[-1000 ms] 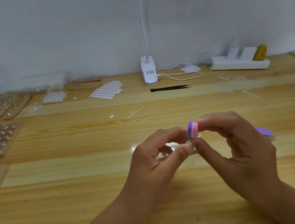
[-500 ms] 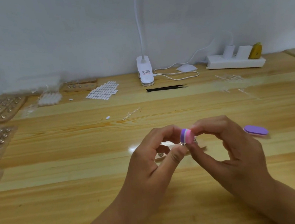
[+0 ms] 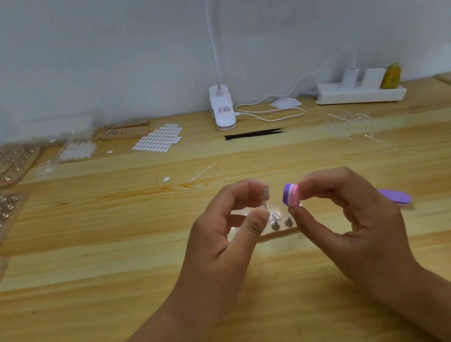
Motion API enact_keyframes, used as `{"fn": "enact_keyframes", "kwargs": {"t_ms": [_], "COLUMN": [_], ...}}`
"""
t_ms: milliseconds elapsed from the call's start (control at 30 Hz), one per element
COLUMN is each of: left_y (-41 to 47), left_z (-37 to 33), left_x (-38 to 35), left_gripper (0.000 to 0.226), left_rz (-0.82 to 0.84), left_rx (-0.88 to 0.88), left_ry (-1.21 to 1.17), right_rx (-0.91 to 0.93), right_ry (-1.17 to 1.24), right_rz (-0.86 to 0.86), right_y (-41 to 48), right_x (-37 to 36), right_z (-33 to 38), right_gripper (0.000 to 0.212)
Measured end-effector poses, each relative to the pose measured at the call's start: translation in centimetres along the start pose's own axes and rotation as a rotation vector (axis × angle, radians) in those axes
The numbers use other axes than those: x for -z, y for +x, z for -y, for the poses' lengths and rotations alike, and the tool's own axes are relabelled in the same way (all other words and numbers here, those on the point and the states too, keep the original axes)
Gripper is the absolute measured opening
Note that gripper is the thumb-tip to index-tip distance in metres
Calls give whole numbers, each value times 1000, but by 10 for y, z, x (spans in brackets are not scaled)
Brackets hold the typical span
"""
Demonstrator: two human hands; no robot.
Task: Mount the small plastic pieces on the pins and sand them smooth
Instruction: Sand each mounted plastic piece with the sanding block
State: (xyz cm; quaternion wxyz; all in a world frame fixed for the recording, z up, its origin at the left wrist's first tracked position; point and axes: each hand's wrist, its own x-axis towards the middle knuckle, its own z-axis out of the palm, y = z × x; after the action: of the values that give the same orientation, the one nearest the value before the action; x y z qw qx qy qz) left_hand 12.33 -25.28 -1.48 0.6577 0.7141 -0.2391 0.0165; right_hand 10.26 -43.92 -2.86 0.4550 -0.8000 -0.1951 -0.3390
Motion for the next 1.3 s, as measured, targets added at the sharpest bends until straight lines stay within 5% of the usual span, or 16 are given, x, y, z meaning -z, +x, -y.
{"fn": "enact_keyframes", "kwargs": {"t_ms": [600,1067,1300], "left_y": [2,2,3], "left_z": [-3,-4,0], "left_x": [-2,-3,0], "left_gripper": [43,6,9], "left_rz": [78,49,33], "left_rx": [310,323,257], "left_ry": [-298,-412,-462], "right_rx": [141,232,324], "right_ry": [-156,-178,-232], "right_rz": [36,43,26], "right_y": [-2,-2,-3], "right_x": [4,2,5], "right_z": [-6,-1,1], "right_gripper": [23,20,21]}}
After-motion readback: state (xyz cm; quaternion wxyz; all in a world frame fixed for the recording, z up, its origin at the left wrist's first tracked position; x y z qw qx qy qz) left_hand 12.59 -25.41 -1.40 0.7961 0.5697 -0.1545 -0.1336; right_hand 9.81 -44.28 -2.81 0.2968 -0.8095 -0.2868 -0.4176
